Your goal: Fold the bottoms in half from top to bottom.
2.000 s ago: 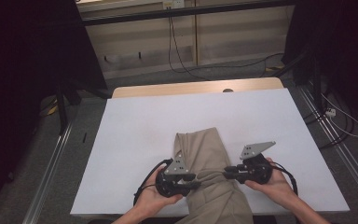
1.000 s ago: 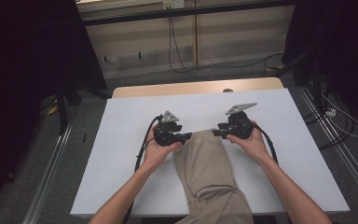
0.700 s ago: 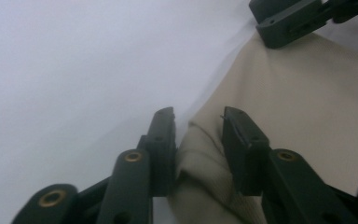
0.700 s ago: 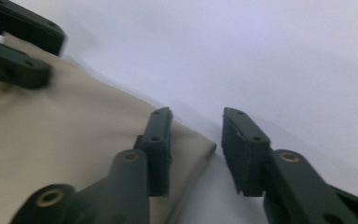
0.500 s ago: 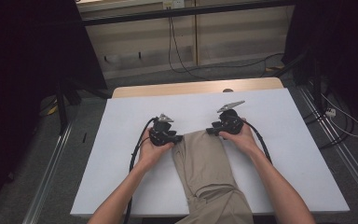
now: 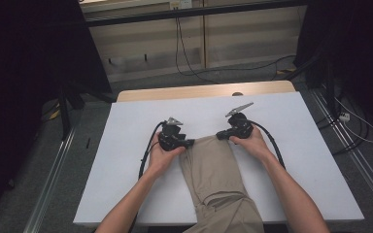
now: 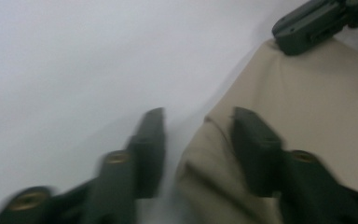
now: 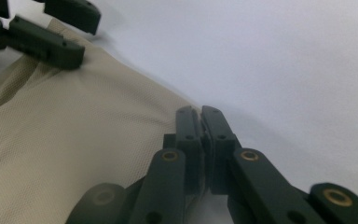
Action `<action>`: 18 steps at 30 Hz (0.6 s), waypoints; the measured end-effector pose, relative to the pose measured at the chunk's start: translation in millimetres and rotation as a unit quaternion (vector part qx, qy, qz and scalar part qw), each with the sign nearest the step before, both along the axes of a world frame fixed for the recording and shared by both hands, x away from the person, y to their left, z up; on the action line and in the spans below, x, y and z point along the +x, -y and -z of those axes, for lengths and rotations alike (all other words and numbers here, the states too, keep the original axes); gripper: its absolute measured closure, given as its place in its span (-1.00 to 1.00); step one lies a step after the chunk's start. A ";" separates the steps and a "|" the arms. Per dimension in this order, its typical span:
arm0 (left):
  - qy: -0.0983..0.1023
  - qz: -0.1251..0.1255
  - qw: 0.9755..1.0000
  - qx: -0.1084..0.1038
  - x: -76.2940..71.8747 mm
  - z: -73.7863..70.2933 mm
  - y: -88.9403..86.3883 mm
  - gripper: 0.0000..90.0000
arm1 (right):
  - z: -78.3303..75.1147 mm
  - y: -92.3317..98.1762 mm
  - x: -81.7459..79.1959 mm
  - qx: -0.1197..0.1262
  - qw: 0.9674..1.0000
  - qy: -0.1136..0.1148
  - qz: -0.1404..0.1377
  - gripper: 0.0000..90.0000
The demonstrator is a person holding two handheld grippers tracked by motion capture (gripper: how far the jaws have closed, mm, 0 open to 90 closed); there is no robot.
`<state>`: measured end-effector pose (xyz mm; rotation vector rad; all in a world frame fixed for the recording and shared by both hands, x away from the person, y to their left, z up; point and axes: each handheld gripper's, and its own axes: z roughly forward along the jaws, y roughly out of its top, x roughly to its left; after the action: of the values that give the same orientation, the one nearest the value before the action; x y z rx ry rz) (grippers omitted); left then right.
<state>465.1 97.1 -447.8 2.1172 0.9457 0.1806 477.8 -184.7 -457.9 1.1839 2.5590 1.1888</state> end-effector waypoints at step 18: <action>-0.011 -0.001 0.999 -0.034 -2.7 -1.8 -14.2 0.94 | -3.0 5.9 -4.0 -0.005 1.000 0.008 0.025 0.96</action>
<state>462.4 111.3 -446.1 2.0590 0.9543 0.1253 473.8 -190.6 -455.0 1.2226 2.5052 1.1687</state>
